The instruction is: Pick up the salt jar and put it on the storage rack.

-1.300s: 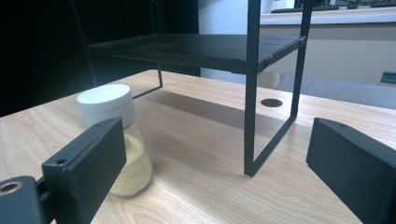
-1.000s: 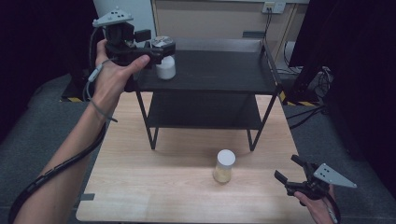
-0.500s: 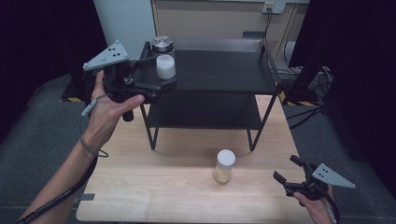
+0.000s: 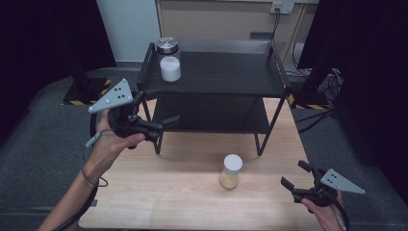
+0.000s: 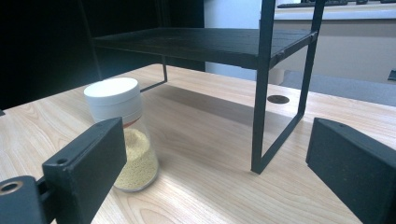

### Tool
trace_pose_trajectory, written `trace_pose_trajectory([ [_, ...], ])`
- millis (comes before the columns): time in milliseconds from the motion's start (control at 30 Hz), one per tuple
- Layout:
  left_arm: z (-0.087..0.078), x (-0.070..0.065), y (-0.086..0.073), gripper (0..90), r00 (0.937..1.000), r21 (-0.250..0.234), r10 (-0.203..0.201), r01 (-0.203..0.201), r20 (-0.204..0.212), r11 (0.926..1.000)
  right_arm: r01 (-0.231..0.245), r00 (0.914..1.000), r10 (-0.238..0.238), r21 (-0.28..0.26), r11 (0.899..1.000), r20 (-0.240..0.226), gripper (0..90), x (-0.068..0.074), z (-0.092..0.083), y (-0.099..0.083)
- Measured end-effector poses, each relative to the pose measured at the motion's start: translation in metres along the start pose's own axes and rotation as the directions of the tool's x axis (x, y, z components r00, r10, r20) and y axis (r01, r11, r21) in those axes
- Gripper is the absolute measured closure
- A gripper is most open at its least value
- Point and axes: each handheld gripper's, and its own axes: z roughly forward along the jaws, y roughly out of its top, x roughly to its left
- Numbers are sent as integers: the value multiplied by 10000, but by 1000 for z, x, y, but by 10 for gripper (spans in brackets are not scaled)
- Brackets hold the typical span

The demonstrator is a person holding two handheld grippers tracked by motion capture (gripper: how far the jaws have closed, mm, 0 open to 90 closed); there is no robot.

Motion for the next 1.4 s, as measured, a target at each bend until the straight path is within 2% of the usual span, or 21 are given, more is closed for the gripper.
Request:
trace_pose_trajectory([
  [200, 4, -16, -28, 35, 9998, 140, 128, -131, 175, 9998, 16, 10000, -16, 8, 10000, -17, 54, 0, 0, 0],
  [367, 7, -33, -48, 35, 9994, 557, 358, -357, -9, 9978, 21, 10000, -21, 10, 10000, -14, 54, 1, 0, 0],
  [533, 9, -40, -72, 33, 10000, 422, -11, 12, -7, 9991, 27, 10000, -27, 16, 10000, -4, 54, 1, 0, 0],
  [667, 8, -45, -90, 31, 9995, 492, -266, 273, -165, 9984, 30, 10000, -30, 0, 10000, 6, 54, 1, 0, 0],
  [933, 4, -53, -132, 27, 9941, 200, -986, 996, -450, 9948, 18, 10000, -18, 9, 10000, 0, 54, 1, 0, 0],
  [1167, -1, -58, -153, 20, 9877, -4, -1383, 1386, -735, 9903, 19, 10000, -19, 17, 10000, 28, 54, 1, 0, 0],
  [1400, -2, -62, -162, 18, 9844, -28, -1392, 1397, -1072, 9902, 26, 10000, -27, 36, 10000, 53, 54, 2, 0, 0],
])
